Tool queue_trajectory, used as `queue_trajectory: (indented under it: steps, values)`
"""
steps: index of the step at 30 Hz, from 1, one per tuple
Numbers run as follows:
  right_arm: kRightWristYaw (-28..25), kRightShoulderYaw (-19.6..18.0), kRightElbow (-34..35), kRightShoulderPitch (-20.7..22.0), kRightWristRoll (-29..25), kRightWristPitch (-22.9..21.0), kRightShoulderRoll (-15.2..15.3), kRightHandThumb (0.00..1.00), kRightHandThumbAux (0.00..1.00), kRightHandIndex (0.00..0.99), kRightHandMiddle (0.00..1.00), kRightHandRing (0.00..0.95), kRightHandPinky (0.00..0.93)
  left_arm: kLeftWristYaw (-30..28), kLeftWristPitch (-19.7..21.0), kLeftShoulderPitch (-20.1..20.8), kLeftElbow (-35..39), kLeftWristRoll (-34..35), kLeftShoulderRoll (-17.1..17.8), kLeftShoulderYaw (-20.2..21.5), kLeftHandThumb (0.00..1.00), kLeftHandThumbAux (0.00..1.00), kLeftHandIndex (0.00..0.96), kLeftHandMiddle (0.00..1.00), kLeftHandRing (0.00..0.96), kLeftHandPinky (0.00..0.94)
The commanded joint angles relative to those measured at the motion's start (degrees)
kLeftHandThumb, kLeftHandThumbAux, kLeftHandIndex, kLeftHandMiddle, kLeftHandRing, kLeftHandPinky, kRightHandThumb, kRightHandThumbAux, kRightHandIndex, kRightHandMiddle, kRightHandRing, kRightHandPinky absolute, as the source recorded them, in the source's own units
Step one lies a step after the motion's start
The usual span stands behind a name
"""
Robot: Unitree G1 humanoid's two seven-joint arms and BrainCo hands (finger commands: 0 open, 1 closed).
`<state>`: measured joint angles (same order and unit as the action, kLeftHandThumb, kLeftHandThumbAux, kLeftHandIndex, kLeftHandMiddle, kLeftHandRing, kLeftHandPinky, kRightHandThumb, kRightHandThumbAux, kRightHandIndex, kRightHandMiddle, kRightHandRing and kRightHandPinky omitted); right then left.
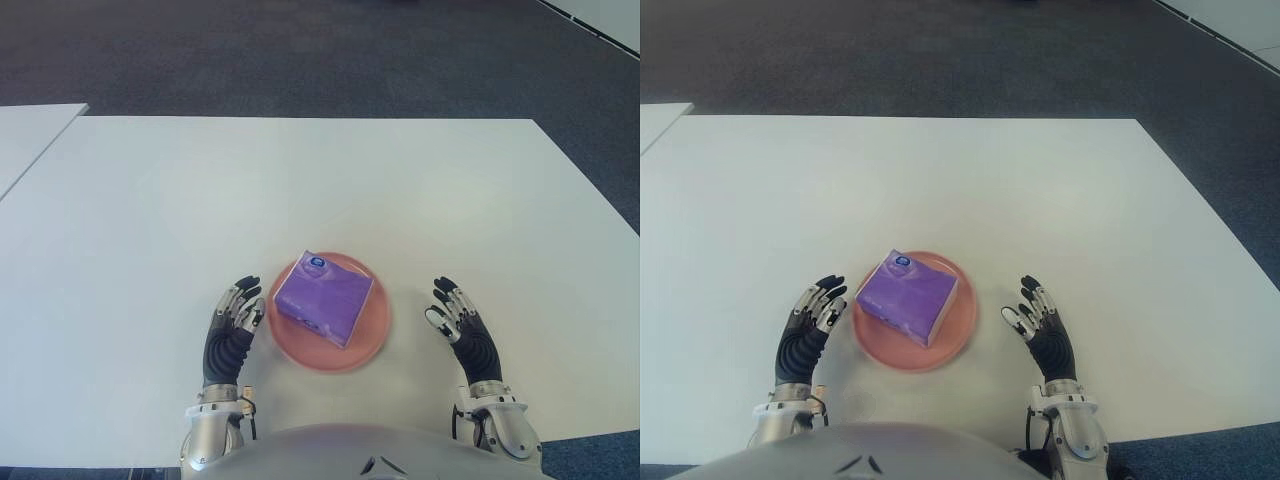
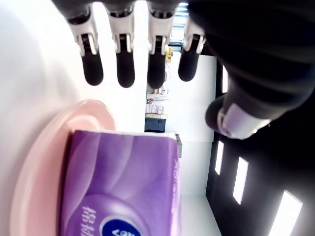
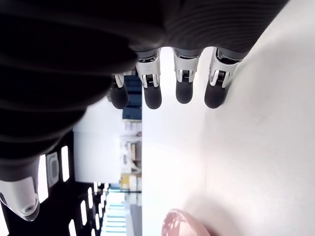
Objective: Put the tissue paper into the plate.
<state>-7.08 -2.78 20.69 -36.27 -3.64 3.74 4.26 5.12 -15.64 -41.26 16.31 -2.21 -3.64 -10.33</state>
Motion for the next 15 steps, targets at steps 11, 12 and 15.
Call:
queue_trajectory:
  steps: [11,12,15]
  values:
    - [-0.7,0.4,0.7,-1.4,0.3,-0.2,0.9,0.148,0.558,0.067,0.075,0.001,0.000,-0.8,2.5,-1.3,2.0,0.7,0.5,-0.5,0.221,0.589,0.148,0.157,0.167,0.208]
    - [-0.7,0.3,0.6,-1.4,0.3,-0.1,0.9,0.148,0.559,0.066,0.073,0.001,0.000,-0.6,3.0,-1.4,2.3,0.7,0.4,-0.6,0.221,0.587,0.147,0.156,0.166,0.205]
    - [-1.1,0.1,0.5,-1.3,0.0,0.3,1.1,0.146,0.560,0.062,0.066,0.000,0.000,0.3,5.0,-2.0,3.9,0.1,-0.4,-1.2,0.228,0.581,0.144,0.154,0.162,0.194]
